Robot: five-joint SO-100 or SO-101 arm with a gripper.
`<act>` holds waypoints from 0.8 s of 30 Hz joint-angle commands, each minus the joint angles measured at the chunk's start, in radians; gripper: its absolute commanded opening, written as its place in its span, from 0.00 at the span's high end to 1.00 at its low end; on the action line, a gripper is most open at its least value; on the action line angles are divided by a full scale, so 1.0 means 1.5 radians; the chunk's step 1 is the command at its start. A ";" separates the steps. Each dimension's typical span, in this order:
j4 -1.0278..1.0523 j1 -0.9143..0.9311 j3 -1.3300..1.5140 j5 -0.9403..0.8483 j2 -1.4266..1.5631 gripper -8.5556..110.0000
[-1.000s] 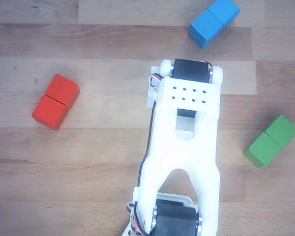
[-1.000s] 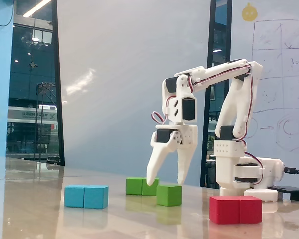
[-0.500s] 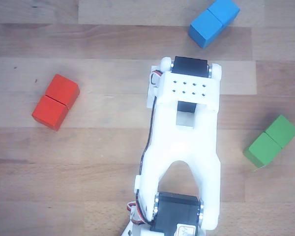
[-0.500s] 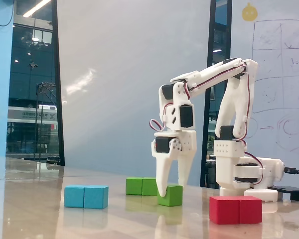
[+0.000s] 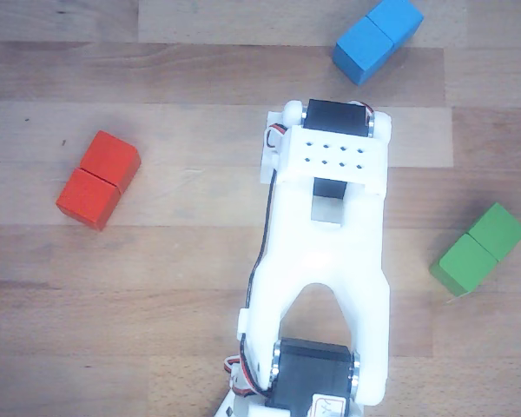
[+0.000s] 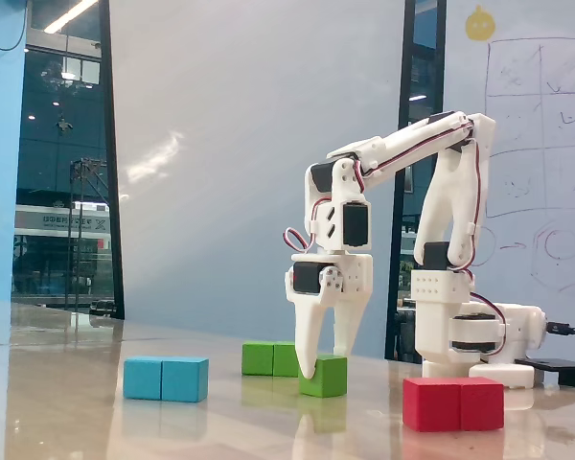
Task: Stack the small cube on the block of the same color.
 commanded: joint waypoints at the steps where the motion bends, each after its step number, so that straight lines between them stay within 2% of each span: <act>1: -0.009 0.009 -0.063 -0.003 0.017 0.84; 20: -0.009 0.057 -0.065 -0.004 0.040 0.84; 24: 0.001 0.091 -0.123 -0.004 0.040 0.84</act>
